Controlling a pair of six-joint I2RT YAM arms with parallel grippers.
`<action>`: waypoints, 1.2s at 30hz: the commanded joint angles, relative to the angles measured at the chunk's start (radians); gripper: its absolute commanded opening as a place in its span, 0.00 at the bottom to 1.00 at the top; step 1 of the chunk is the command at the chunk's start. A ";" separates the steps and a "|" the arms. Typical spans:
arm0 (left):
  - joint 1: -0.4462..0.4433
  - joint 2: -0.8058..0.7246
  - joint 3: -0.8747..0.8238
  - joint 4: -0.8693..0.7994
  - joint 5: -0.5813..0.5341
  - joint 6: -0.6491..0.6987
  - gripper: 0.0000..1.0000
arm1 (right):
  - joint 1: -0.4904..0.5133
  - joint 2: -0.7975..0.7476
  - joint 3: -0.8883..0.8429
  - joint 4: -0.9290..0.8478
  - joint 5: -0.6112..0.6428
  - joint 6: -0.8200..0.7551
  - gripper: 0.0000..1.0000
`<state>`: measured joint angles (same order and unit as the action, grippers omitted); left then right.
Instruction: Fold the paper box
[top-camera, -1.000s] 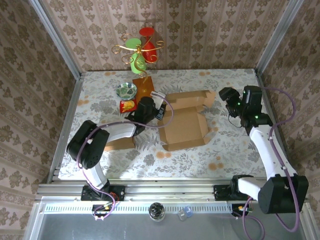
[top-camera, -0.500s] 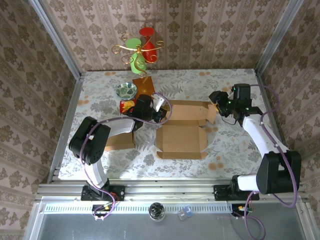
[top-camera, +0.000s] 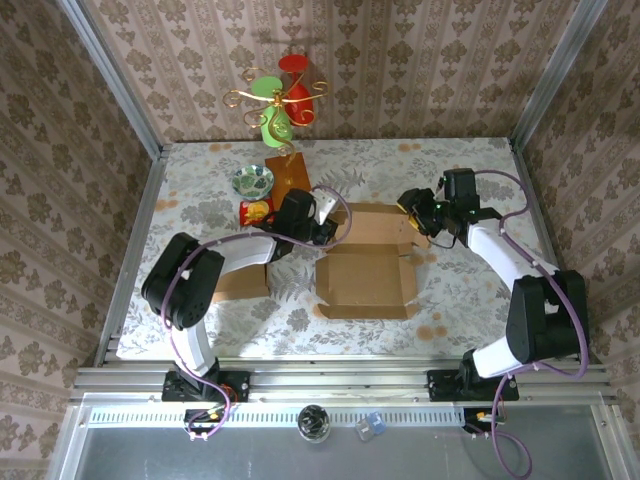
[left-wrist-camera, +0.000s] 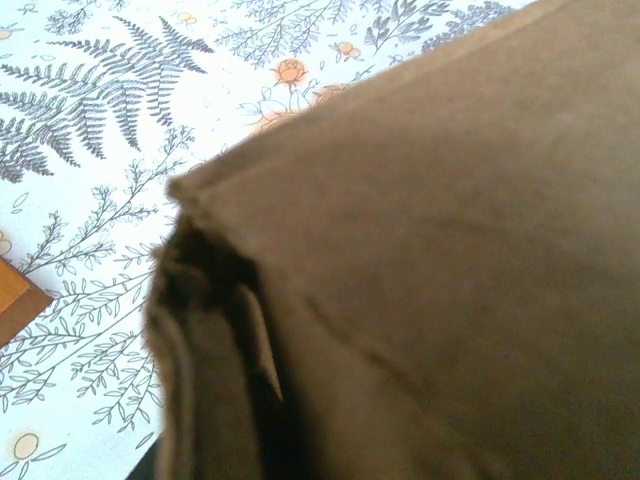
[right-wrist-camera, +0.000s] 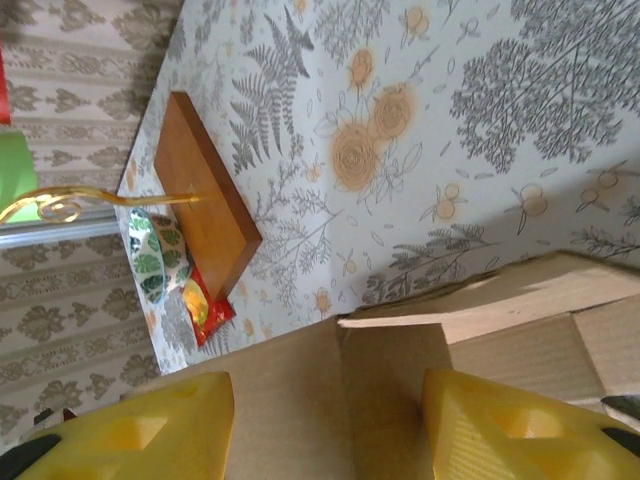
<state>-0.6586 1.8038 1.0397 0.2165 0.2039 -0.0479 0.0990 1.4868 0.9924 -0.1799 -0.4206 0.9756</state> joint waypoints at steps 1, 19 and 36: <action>-0.006 0.025 0.039 -0.015 -0.055 0.009 0.00 | 0.012 0.004 -0.001 0.022 -0.037 0.011 0.54; 0.162 0.036 0.036 0.332 0.528 -0.465 0.00 | -0.249 -0.314 0.189 -0.238 0.108 -0.260 0.58; 0.241 0.064 0.096 0.292 0.770 -0.596 0.00 | -0.283 -0.143 0.151 0.250 -0.581 -0.239 0.41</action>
<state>-0.4187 1.8523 1.1034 0.5125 0.9031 -0.6140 -0.1810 1.3647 1.1706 -0.0971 -0.8581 0.6823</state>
